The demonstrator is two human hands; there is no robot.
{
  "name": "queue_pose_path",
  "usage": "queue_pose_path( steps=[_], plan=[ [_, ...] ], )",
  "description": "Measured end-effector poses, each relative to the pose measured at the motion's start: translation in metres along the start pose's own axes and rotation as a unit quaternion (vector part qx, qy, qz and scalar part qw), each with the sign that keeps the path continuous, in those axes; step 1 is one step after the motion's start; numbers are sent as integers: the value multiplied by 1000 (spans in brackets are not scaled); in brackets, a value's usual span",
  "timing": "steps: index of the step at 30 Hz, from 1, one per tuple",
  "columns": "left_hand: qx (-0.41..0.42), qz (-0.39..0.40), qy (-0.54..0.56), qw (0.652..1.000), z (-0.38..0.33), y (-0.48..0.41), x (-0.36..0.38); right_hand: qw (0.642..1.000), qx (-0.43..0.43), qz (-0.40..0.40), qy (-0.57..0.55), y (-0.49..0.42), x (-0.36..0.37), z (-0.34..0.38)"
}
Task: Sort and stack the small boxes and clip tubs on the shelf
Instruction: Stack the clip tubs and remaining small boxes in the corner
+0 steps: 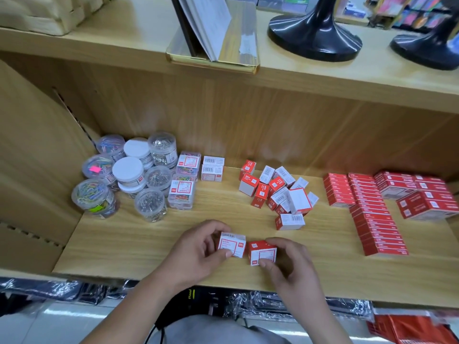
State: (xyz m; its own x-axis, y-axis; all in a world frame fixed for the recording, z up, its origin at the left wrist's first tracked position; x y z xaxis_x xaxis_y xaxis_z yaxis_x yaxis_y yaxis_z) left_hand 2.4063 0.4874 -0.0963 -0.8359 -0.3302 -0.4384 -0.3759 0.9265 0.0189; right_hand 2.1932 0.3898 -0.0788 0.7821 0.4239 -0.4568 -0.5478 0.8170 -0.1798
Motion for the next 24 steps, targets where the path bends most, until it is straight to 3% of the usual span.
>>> queue_pose_path(
  steps=[5, 11, 18, 20, 24],
  plan=[
    [3, 32, 12, 999, 1, 3, 0, 999, 2, -8, -49, -10, -3, 6],
    [-11, 44, 40, 998, 3, 2, 2, 997, 46, 55, 25, -43, 11, 16],
    [-4, 14, 45, 999, 1, 2, -2, 996, 54, 52, -52, -31, 22, 11],
    [10, 3, 43, 999, 1, 1, 0, 989, 95, 41, -102, -24, 21, 3],
    [-28, -6, 55, 998, 10, -2, 6, 973, 121, 102, -166, -18, 29, 6]
  ],
)
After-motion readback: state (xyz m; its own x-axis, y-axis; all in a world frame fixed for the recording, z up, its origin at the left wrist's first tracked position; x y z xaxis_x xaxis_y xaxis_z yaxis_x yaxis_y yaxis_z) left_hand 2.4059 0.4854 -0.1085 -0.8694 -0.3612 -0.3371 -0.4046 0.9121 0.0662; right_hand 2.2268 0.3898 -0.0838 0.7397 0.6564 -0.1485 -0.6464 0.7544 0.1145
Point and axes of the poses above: each hand's wrist, its own y-axis away from the middle knuckle, its own x-axis out of the palm, z = x × y, the point moved 5 cm from there along -y, towards the middle knuckle, and after that the axes turned 7 degrees about -y, right-handed, at the moved point
